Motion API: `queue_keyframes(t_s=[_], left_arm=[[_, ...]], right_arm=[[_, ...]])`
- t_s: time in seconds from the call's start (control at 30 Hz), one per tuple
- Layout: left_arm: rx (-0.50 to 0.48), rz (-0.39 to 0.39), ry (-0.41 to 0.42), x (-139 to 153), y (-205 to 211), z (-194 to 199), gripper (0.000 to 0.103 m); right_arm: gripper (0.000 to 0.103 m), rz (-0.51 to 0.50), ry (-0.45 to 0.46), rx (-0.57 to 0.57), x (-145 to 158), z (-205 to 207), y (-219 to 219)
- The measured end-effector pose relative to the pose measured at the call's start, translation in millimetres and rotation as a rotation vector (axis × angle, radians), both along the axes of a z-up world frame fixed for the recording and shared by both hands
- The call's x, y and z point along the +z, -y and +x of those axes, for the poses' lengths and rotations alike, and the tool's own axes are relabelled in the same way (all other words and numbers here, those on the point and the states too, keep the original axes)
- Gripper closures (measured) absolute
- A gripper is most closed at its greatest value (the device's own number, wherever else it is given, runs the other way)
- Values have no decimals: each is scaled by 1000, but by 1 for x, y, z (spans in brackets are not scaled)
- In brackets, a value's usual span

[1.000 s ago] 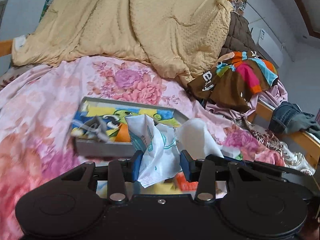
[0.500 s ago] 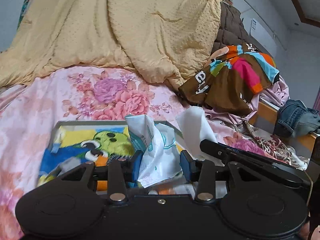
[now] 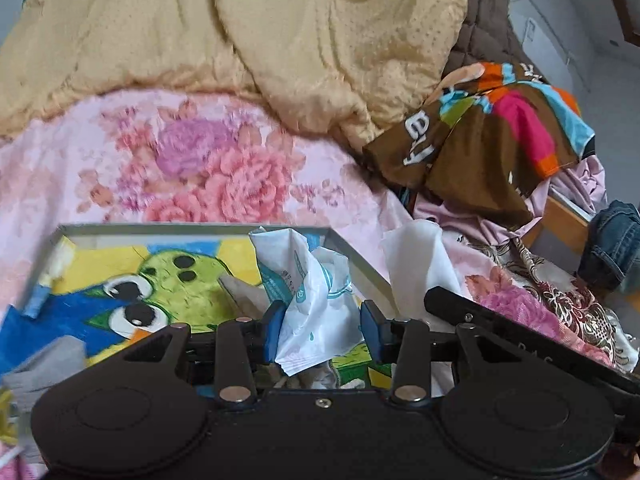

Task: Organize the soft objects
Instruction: 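Carry the white cloth and white printed bag in both tools over the tray, then lower both tools into the tray and open them to release the items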

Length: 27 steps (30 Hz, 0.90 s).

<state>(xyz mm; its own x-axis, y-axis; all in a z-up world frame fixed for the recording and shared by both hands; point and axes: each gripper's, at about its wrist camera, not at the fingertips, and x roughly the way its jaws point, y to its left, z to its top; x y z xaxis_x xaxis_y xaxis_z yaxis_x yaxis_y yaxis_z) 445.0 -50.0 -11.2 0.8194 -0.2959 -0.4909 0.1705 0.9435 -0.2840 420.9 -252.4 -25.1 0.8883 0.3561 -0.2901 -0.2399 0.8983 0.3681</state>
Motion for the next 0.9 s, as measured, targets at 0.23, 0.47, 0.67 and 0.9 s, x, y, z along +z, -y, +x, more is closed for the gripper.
queue_keyframes(t_s=[0.23, 0.47, 0.67, 0.9], left_arm=[[-20, -13, -81, -13, 10, 25, 60], [-37, -4, -122, -20, 14, 37, 59], [-33, -19, -148, -23, 14, 46, 58], [-26, -47, -166, -24, 10, 48, 54]], right_arm=[[96, -11, -84, 22, -11, 15, 4], [96, -11, -136, 19, -21, 22, 6], [95, -6, -164, 25, -24, 26, 9], [90, -7, -193, 33, -27, 30, 10]])
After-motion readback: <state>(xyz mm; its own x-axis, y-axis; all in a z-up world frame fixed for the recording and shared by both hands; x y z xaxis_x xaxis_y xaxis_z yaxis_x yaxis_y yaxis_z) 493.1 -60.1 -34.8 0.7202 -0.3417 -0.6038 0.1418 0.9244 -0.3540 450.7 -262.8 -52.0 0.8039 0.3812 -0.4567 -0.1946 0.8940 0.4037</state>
